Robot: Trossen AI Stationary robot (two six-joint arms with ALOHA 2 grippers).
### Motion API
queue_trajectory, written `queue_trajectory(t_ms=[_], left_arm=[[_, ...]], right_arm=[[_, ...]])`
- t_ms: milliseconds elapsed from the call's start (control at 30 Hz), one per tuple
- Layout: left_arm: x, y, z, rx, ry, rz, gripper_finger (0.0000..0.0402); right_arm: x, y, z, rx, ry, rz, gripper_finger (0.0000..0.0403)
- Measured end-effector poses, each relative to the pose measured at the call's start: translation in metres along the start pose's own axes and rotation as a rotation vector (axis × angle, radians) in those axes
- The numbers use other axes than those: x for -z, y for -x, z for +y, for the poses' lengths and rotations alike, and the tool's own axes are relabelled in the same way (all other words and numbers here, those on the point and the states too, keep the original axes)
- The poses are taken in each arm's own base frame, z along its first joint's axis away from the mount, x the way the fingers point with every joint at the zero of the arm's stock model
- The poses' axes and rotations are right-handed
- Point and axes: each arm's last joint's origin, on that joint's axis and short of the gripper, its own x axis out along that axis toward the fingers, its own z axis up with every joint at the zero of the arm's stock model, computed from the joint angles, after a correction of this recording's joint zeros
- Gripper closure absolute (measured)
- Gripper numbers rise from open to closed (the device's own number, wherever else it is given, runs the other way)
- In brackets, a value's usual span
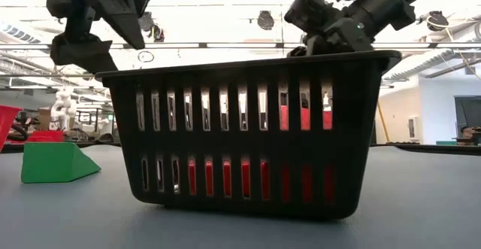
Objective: Sort & place blocks by color
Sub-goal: Adjust the black bin
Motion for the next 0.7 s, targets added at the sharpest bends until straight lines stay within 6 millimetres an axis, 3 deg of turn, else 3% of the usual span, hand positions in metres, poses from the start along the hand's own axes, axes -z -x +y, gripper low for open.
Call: queue_trajectory(t_ms=[167, 367, 600, 700], left_arm=[[0.003, -0.009, -0.002, -0.014, 0.040, -0.001, 0.0066], [0.010, -0.031, -0.001, -0.052, 0.027, 0.084, 0.0066], [0.012, -0.054, -0.019, -0.058, -0.061, 0.144, 0.0066], [0.011, -0.064, -0.030, -0.053, -0.099, 0.149, 0.0066]], right_arm=[[0.006, 0.001, 0.009, -0.080, -0.037, 0.060, 0.0112], [0.016, 0.006, 0.035, -0.154, 0.028, 0.169, 0.0112], [0.010, 0.015, 0.074, -0.228, 0.032, 0.095, 0.0112], [0.008, 0.019, 0.085, -0.184, 0.022, 0.053, 0.0112]])
